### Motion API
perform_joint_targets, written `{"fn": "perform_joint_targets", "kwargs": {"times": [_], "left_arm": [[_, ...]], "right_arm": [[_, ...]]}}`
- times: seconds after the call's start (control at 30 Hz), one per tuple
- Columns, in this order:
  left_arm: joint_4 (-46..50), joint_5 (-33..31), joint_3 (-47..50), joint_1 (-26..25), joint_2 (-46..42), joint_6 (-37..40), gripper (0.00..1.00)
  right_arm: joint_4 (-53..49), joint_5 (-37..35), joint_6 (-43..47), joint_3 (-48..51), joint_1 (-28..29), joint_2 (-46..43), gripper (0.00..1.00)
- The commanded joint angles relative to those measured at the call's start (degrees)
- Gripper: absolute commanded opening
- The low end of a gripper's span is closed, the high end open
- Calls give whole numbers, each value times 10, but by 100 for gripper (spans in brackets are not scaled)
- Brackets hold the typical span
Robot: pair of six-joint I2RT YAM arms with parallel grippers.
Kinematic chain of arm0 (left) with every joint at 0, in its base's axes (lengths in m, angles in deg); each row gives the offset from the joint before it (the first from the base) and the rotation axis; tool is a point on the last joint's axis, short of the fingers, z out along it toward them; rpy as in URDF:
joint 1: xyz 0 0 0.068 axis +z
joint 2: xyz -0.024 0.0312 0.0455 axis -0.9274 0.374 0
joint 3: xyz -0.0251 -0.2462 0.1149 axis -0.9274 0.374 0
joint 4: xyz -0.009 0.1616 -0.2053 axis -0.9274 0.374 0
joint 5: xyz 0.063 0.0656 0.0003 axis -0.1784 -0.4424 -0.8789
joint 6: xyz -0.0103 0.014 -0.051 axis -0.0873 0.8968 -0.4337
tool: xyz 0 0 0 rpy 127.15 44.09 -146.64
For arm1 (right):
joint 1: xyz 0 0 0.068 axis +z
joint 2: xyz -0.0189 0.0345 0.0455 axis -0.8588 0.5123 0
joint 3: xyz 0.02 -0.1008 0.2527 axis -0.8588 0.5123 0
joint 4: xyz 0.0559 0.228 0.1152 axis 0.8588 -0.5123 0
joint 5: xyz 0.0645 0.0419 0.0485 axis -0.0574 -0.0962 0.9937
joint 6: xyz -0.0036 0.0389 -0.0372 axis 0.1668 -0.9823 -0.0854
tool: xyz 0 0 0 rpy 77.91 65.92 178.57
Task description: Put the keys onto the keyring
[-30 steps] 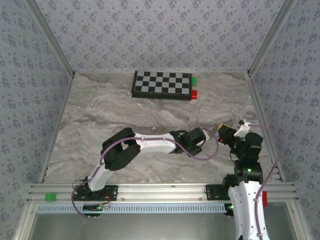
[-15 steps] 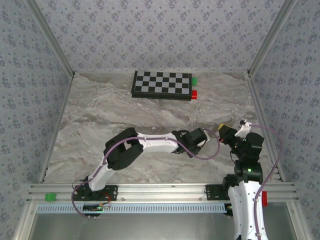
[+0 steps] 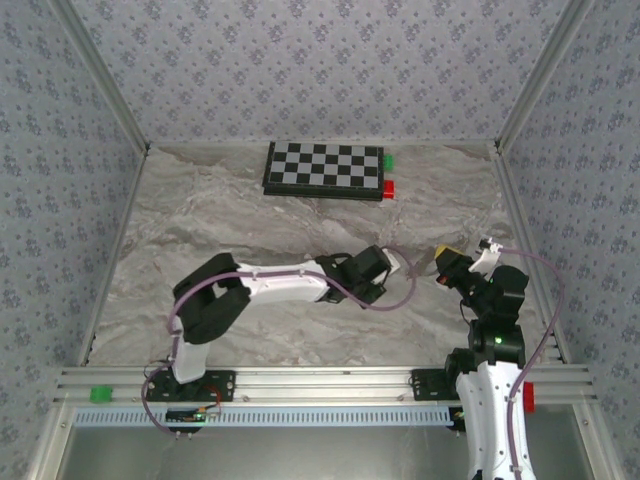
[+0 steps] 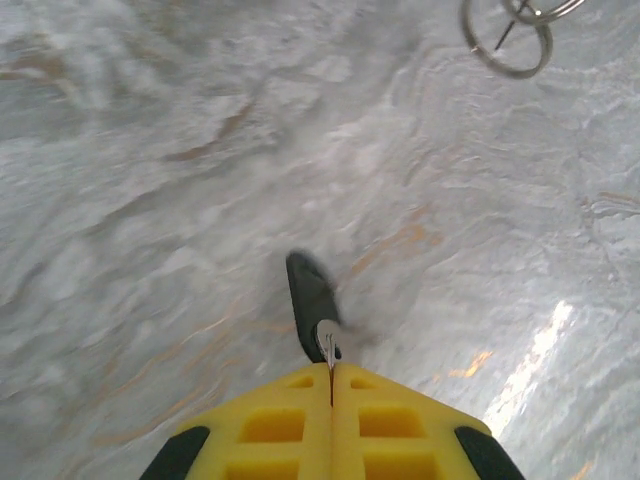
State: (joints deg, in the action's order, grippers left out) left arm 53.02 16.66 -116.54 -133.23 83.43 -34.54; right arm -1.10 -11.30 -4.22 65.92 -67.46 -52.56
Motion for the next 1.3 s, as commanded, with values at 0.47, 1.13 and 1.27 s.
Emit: {"fn": "perform_joint_targets", "kwargs": {"times": [0.47,1.13,1.27], "left_arm": [[42,-110,274,133,-316,-73,0],[-60,-50,472,116,-438,-234,0],[-64,-48,478,100,-423,-245,0]], "right_arm": [[132,-55,52,-33,240,100,0],[252,-75,113,-109,367,341,0],[251,-82,115,-99,366,329,0]]}}
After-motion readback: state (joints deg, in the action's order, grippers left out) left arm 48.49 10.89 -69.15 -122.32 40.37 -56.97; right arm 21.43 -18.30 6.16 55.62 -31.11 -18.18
